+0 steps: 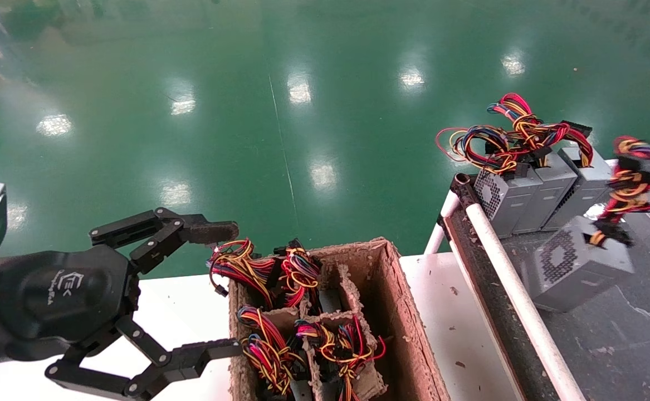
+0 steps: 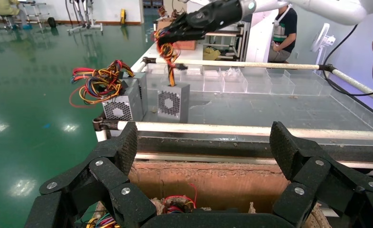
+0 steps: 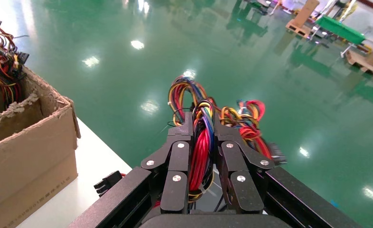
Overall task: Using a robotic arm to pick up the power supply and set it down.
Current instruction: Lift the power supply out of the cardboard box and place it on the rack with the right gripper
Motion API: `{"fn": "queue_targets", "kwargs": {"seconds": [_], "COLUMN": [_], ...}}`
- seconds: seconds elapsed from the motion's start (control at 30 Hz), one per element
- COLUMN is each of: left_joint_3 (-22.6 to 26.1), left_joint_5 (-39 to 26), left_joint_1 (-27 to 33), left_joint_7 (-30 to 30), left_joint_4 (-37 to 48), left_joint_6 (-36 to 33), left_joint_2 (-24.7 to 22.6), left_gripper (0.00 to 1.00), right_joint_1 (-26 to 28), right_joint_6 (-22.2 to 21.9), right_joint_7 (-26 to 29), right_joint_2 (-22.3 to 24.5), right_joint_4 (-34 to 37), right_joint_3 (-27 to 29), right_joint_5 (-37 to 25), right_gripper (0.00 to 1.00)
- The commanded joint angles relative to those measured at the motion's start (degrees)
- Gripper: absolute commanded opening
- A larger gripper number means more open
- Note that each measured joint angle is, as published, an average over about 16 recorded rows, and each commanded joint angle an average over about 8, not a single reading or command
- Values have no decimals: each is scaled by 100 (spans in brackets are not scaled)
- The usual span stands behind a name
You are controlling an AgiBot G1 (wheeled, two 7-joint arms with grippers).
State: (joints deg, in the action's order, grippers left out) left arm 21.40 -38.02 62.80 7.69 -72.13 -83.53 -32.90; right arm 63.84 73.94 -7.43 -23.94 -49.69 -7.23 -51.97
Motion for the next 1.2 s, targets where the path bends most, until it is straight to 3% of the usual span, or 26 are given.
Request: {"fn": "queue_targets", "kwargs": {"seconds": [0.03,0.4,0.43,0.63,0.7,1.2], "left_joint_3": [0,0,1,1,1,1], "left_joint_5": [0,0,0,1,1,1], "left_joint_1": [0,0,0,0,0,0], "left_joint_7": [0,0,0,0,0,-1], "left_joint_4": [0,0,0,0,0,0], "left_joint_6": [0,0,0,0,0,1], "left_joint_2": [0,0,0,0,0,1], "left_gripper": [100,100,100,100,100,100], "right_joint_1": [95,1048,1128,1535,1638,1930], "right_joint_6": [-56,-99,-102,-59,-17,355], "right_joint_7": [2,231,254,347,347,149], "right_joint_2": [-113,-708,-754,-972,-1016,-1106], "right_joint_4": [17,158,184,436,539,1047], "right_joint_3": [-85,-492,-534,-773,-823,-916], "right_joint_5": [-112,-591,-649,-974,-1040,-1106], "right_gripper": [0,2,9,84,100,100]}}
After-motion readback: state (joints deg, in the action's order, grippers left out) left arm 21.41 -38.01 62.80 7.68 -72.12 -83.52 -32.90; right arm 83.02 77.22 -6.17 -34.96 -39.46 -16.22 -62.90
